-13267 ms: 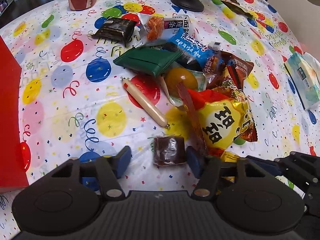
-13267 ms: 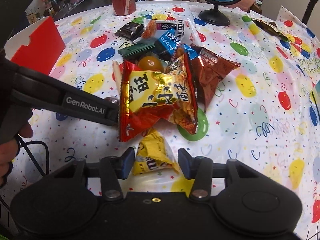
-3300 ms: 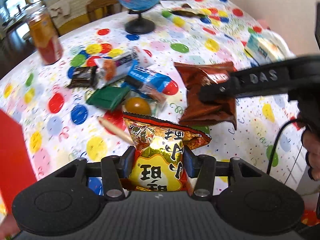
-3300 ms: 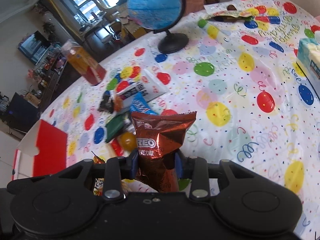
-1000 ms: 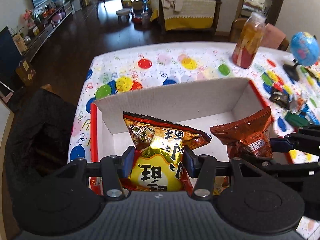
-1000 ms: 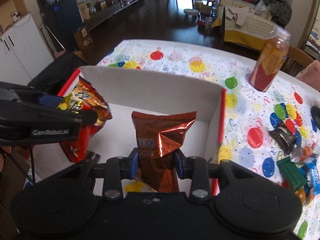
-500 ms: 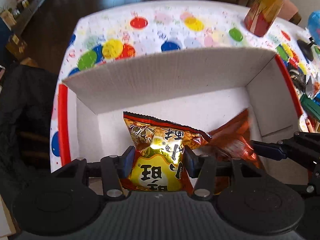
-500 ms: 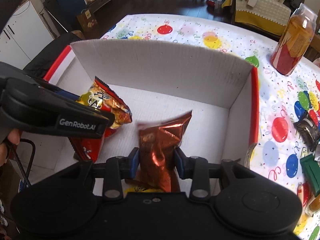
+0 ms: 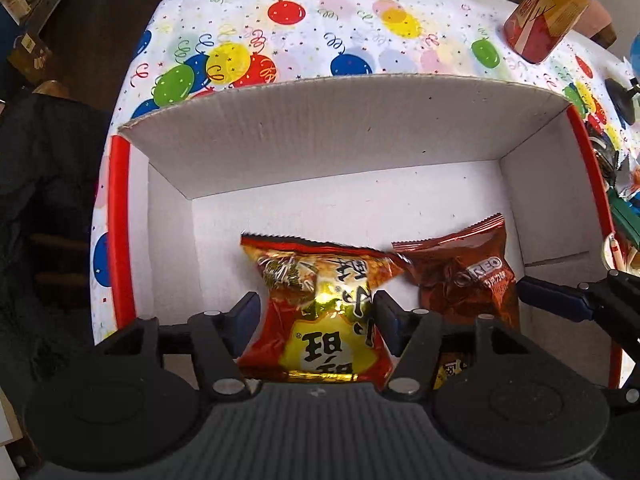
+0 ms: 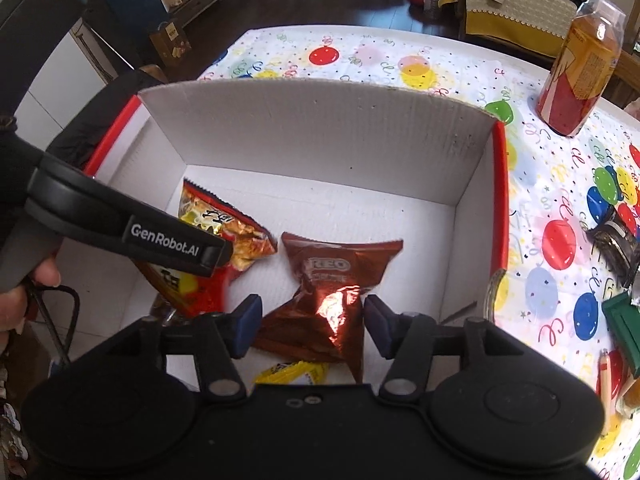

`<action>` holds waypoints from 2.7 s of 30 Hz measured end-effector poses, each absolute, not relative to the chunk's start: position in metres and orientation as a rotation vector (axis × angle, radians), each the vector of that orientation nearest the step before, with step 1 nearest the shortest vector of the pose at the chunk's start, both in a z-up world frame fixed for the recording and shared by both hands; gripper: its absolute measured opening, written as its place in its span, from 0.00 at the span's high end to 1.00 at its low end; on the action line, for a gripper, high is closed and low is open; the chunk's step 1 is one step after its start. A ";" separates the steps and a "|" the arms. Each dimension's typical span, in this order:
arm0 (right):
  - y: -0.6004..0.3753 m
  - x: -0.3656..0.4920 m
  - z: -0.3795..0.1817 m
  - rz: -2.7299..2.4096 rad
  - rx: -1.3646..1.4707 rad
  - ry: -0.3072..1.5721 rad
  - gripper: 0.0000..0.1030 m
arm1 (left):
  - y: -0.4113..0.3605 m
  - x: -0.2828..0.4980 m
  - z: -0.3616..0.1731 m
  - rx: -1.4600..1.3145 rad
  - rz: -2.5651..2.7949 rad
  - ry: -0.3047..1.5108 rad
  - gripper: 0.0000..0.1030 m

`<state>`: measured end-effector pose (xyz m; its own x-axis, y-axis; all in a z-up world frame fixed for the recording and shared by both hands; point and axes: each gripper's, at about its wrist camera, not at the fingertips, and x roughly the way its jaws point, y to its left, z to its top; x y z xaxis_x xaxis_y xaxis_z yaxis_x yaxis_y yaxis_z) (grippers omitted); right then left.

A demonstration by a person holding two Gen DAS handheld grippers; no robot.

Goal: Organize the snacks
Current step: 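Lower both bags into the red box and open both tools, then move both tools back toward the snack pile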

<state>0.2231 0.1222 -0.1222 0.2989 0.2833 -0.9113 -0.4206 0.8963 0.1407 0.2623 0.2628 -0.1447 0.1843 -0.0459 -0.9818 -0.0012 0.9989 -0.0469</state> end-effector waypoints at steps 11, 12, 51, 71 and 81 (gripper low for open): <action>0.107 0.201 -0.088 0.471 -0.094 1.103 0.23 | 0.268 0.233 -0.113 -0.061 -0.035 1.291 0.41; 0.106 0.199 -0.084 0.471 -0.086 1.096 0.23 | 0.269 0.230 -0.109 -0.066 -0.037 1.279 0.41; -0.076 0.113 0.001 0.360 0.058 0.841 0.04 | 0.118 0.128 -0.001 -0.129 -0.274 0.894 0.01; -0.246 0.162 -0.058 0.211 0.018 0.914 0.09 | -0.040 0.211 -0.061 -0.092 -0.173 1.037 0.01; -0.270 0.203 -0.093 0.261 0.027 0.975 0.25 | -0.068 0.263 -0.090 -0.100 -0.092 1.119 0.01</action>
